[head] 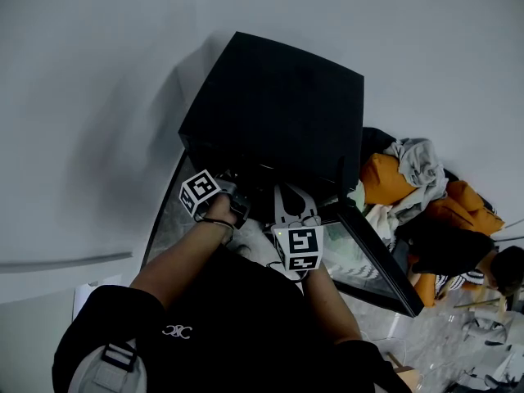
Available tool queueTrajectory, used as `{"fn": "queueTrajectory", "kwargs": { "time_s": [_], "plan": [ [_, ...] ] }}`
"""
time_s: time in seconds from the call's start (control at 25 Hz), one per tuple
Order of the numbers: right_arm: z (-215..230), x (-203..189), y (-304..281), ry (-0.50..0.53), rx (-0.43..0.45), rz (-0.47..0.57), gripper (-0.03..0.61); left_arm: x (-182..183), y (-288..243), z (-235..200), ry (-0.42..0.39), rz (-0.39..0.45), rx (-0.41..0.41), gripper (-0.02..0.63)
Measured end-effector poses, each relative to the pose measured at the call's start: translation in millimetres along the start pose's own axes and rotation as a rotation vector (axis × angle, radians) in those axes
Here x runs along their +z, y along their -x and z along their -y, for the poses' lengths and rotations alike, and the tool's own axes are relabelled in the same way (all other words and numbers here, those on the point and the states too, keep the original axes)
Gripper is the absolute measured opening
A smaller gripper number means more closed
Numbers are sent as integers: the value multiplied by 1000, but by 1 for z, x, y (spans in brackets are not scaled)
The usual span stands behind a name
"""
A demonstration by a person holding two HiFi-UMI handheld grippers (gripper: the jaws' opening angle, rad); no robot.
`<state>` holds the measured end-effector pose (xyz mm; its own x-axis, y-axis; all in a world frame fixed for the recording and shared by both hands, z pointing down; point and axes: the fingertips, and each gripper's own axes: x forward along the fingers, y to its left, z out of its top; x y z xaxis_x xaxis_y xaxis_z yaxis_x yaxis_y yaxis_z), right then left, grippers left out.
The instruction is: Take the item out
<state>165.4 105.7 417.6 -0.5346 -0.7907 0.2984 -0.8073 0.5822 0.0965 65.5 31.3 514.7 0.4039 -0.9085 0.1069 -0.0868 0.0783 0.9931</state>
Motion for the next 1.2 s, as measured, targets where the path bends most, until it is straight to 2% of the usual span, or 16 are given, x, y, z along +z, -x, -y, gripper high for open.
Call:
{"fn": "queueTrajectory", "kwargs": {
  "time_s": [0.32, 0.44, 0.52, 0.64, 0.88, 1.08, 1.2],
  "plan": [
    [-22, -5, -11, 227, 29, -96, 6, -5, 22, 1, 4, -12, 7, 31],
    [-31, -19, -17, 378, 58, -202, 15, -8, 31, 1, 1, -19, 11, 31],
    [-38, -31, -24, 500, 91, -286, 74, -9, 35, 0, -10, -29, 15, 31],
    [-42, -45, -32, 619, 123, -375, 95, -11, 41, 0, -15, -39, 13, 31],
    [-45, -59, -43, 717, 175, -462, 100, -15, 54, -1, -8, -45, 12, 31],
    [-44, -61, -48, 710, 168, -473, 98, -16, 57, -1, -5, -54, 7, 31],
    [-46, -66, -49, 752, 165, -480, 76, -15, 57, -1, 0, -53, 7, 31]
  ]
}}
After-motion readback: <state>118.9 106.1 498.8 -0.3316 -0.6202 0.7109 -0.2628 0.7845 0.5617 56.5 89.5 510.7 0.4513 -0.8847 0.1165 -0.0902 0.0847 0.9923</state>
